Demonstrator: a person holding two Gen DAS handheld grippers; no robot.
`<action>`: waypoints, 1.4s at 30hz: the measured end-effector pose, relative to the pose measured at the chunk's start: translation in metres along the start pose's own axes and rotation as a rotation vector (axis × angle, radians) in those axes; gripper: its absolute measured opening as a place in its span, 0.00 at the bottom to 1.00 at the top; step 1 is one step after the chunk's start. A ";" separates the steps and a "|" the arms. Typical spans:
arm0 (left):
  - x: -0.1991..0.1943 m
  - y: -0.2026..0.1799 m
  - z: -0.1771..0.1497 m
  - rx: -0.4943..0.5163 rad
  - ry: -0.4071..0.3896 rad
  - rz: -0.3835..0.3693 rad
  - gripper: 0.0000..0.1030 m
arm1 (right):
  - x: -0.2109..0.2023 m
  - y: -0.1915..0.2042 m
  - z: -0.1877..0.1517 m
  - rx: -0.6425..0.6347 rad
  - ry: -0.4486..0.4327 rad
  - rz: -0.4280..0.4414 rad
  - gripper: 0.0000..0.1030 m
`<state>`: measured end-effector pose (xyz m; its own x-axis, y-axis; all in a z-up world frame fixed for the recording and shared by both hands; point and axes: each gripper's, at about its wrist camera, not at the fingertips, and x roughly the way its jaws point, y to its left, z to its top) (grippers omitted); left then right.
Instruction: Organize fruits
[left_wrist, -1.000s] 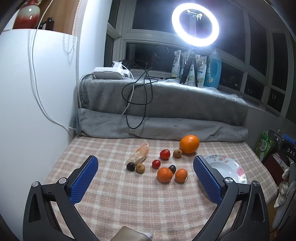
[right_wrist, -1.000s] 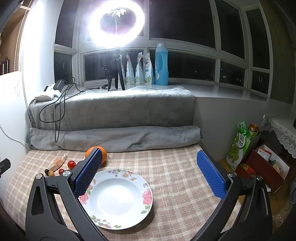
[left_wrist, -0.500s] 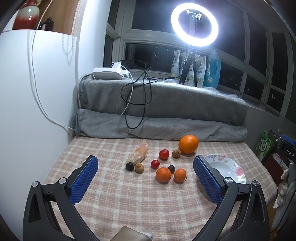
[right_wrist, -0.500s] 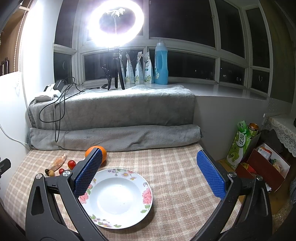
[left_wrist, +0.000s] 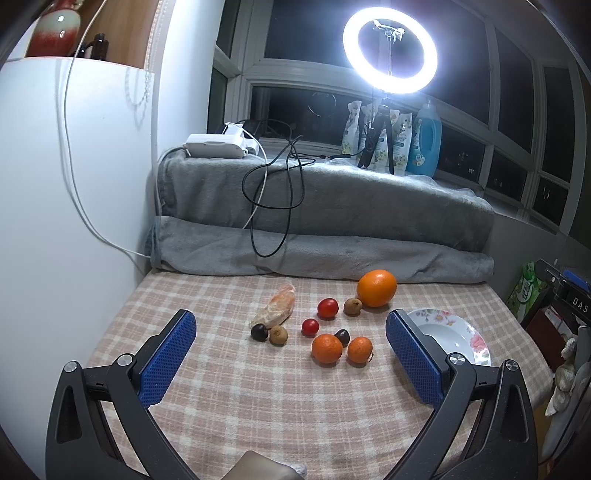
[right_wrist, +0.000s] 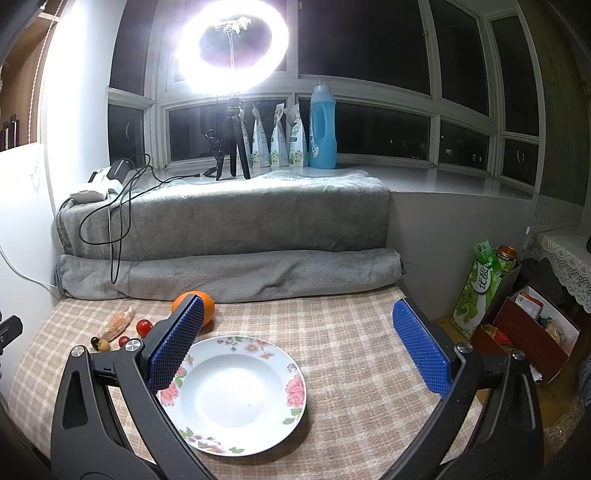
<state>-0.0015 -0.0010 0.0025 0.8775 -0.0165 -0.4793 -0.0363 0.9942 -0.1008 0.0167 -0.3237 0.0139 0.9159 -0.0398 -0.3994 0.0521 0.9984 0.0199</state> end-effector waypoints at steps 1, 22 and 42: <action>0.000 0.000 0.000 0.000 0.000 0.001 0.99 | 0.000 0.000 0.000 0.000 0.000 0.001 1.00; 0.000 -0.002 -0.001 -0.001 0.001 -0.001 0.99 | 0.003 0.001 -0.004 -0.001 0.003 0.002 1.00; 0.026 -0.004 -0.008 -0.016 0.050 -0.046 0.99 | 0.028 0.007 -0.004 -0.028 0.045 0.062 1.00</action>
<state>0.0170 -0.0062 -0.0166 0.8532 -0.0681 -0.5171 -0.0041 0.9905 -0.1373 0.0410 -0.3174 -0.0011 0.8983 0.0230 -0.4388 -0.0159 0.9997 0.0199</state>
